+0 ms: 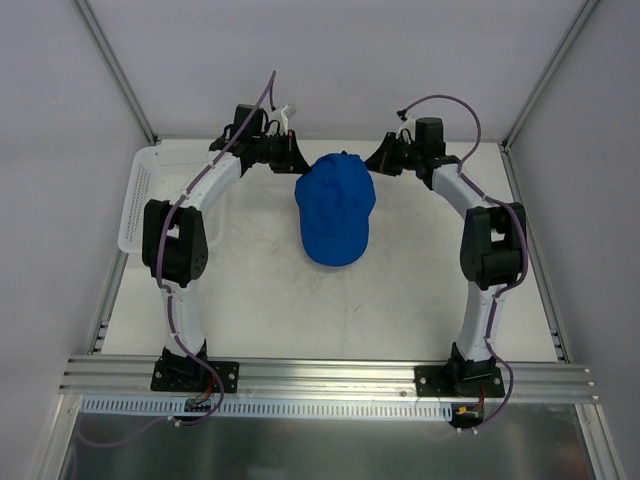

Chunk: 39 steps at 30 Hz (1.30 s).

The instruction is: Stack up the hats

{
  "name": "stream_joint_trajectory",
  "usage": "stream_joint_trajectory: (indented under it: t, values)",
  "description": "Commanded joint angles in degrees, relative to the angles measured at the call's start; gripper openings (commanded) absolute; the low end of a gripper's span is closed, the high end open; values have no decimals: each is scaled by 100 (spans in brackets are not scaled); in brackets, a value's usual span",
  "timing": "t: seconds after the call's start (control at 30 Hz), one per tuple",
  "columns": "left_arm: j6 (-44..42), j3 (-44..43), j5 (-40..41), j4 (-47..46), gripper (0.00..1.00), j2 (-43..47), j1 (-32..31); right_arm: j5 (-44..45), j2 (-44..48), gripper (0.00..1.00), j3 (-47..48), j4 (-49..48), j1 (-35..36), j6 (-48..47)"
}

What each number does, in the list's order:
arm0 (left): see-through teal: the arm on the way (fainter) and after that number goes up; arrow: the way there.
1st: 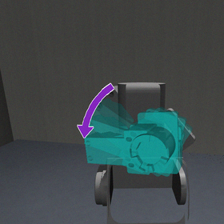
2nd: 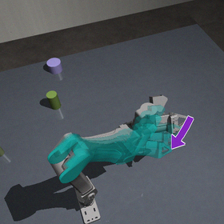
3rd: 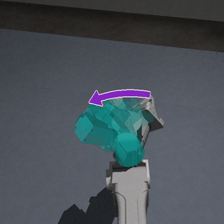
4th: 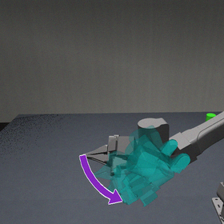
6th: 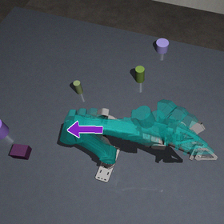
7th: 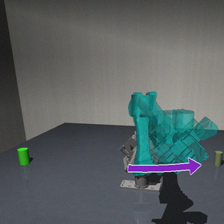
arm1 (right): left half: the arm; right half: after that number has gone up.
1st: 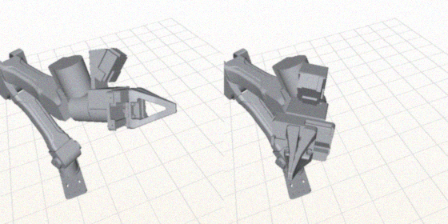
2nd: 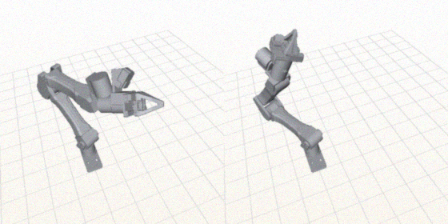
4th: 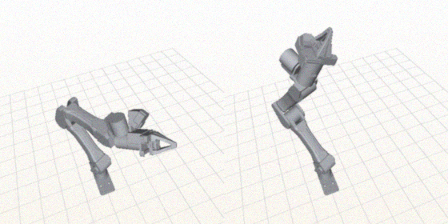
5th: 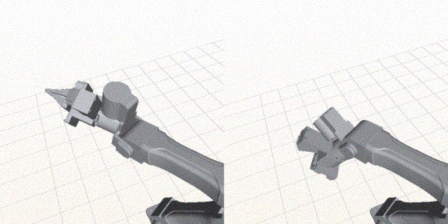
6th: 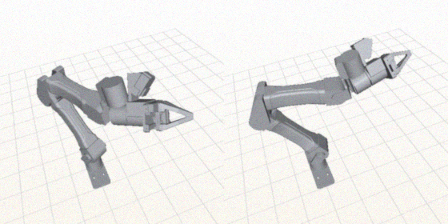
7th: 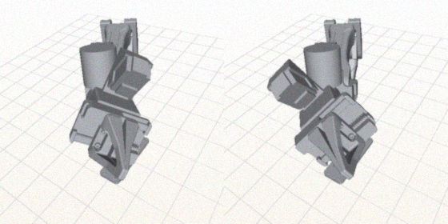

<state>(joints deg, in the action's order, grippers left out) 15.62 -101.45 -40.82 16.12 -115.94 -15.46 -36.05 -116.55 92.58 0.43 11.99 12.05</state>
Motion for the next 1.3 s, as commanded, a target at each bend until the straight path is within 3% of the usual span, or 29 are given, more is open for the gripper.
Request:
stream_joint_trajectory:
  t: [0.0,0.03,0.13,0.17,0.3,0.53,0.93,1.27]
  values:
    - [-59,-68,424,-47,0,-201,-62,90,88,1,331,-69,-161,-370]
    - [-76,-77,452,-47,0,-218,-62,64,132,3,331,-69,-205,-370]
    - [-129,-94,470,-47,0,-210,-62,-147,396,24,331,-69,-477,-283]
    - [-129,-103,435,-39,1,-201,-62,-269,475,35,314,-69,-548,-230]
    - [-147,-173,382,-47,3,-96,-62,-683,853,48,235,-69,-803,94]
    - [-252,-261,434,-47,9,63,-62,-1220,1073,49,270,-184,-558,789]
    - [-357,-165,469,-39,14,344,-106,-1317,977,48,-143,344,-127,360]
    - [-375,-173,469,-47,14,327,-176,-1009,678,22,-82,704,-56,-89]
